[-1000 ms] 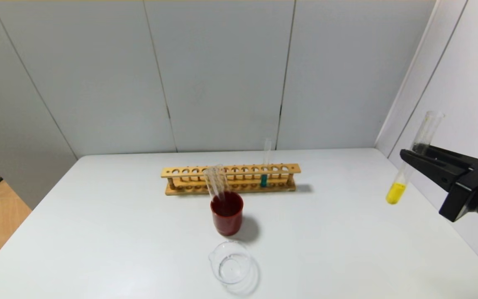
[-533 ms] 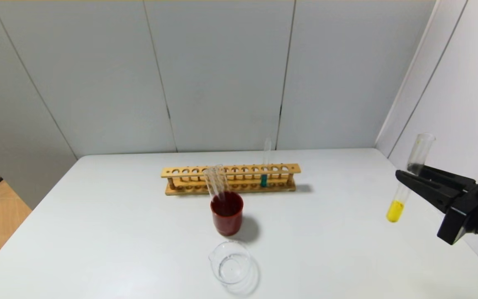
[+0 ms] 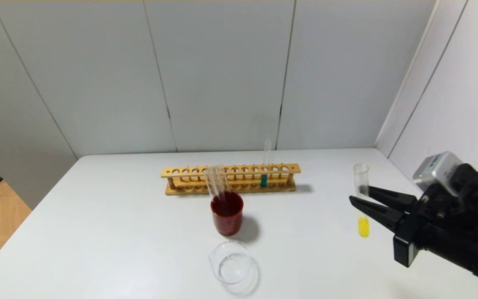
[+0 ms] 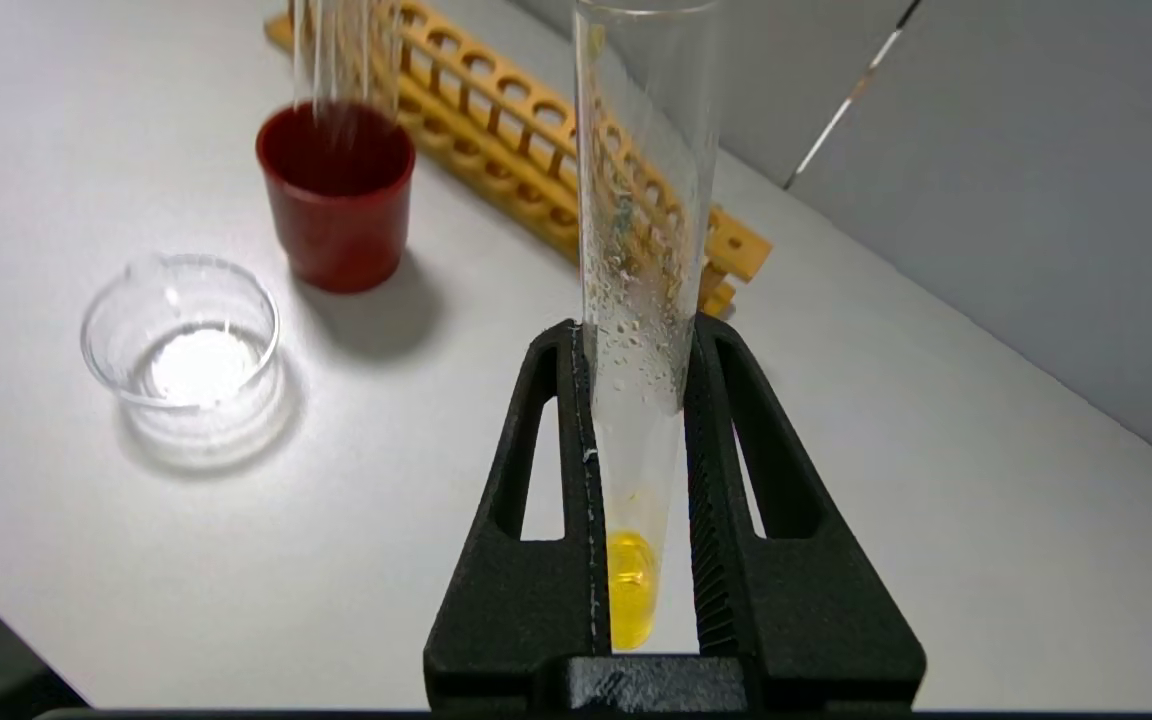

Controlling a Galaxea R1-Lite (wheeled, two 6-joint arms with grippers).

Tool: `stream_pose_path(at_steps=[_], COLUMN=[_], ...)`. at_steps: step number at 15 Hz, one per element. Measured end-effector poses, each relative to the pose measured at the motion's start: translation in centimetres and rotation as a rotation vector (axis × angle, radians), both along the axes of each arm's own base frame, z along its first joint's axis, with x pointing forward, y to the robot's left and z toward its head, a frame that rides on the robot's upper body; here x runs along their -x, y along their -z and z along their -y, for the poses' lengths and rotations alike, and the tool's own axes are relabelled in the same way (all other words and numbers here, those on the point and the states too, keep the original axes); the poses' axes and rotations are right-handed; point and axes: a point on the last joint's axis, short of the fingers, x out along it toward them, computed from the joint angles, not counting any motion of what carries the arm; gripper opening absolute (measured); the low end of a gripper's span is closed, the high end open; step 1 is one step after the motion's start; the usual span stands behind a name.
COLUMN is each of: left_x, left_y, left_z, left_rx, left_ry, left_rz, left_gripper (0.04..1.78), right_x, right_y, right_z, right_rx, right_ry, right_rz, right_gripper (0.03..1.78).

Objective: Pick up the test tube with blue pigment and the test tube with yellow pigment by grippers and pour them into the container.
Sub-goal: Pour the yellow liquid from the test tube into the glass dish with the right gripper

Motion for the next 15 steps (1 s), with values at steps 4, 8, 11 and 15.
stream_pose_path(at_steps=[4, 8, 11, 15], left_x=[0.0, 0.0, 0.0, 0.0], left_y=[0.0, 0.0, 0.0, 0.0], left_z=[0.0, 0.0, 0.0, 0.0], left_rx=[0.000, 0.000, 0.000, 0.000], left_ry=[0.000, 0.000, 0.000, 0.000], left_rz=[0.000, 0.000, -0.001, 0.000], left_gripper=[1.75, 1.75, 1.75, 1.75], right_x=[-1.2, -2.6, -3.3, -4.3], right_y=[2.1, 3.8, 4.9, 6.1], right_z=[-2.0, -4.6, -7.0, -9.8], right_rx=[0.146, 0.213, 0.264, 0.353], right_ry=[-0.059, -0.077, -0.106, -0.123], right_rz=[-0.030, -0.077, -0.090, -0.068], right_gripper=[0.32, 0.32, 0.32, 0.32])
